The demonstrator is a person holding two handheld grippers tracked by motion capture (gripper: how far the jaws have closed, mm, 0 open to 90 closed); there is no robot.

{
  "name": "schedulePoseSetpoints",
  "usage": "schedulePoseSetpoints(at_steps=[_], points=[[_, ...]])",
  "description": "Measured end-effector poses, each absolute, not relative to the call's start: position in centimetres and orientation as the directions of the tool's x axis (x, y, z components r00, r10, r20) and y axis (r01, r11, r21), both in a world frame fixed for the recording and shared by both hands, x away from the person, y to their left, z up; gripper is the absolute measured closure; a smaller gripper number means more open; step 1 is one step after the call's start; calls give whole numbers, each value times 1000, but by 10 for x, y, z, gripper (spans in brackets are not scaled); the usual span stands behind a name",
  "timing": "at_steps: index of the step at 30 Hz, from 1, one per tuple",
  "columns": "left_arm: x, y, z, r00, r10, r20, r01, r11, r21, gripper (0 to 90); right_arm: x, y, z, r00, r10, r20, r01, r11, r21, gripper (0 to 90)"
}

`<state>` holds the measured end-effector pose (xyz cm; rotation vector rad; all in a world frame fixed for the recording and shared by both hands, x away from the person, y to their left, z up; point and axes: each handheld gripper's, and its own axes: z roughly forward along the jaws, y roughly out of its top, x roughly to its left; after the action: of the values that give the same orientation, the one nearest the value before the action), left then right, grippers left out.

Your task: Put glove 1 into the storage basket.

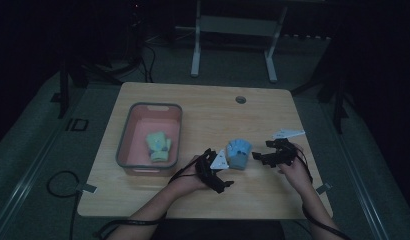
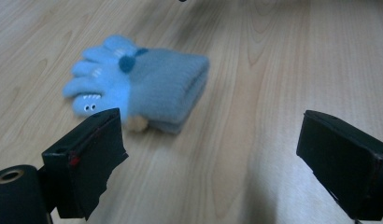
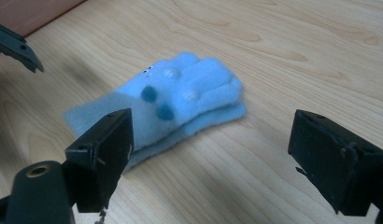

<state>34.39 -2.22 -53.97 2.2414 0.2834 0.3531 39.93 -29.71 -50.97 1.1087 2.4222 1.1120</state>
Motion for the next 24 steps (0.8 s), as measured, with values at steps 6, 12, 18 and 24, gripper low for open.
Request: schedulePoseSetpoints(at_steps=[6,12,18,24], points=[[355,-35,-541,934,301,191,52,-646,762,142,403,-297,-511,-641,749,168,597,349,722,118],[364,-46,-543,934,265,239,-1,-667,745,206,412,-287,-515,-654,734,181,600,359,714,196],[371,-57,-546,939,226,259,-35,-686,727,278,433,-274,-518,-635,758,146,607,373,702,296],[377,-68,-550,941,195,275,-56,-716,696,380,445,-262,-529,-617,782,89,614,408,675,304]])
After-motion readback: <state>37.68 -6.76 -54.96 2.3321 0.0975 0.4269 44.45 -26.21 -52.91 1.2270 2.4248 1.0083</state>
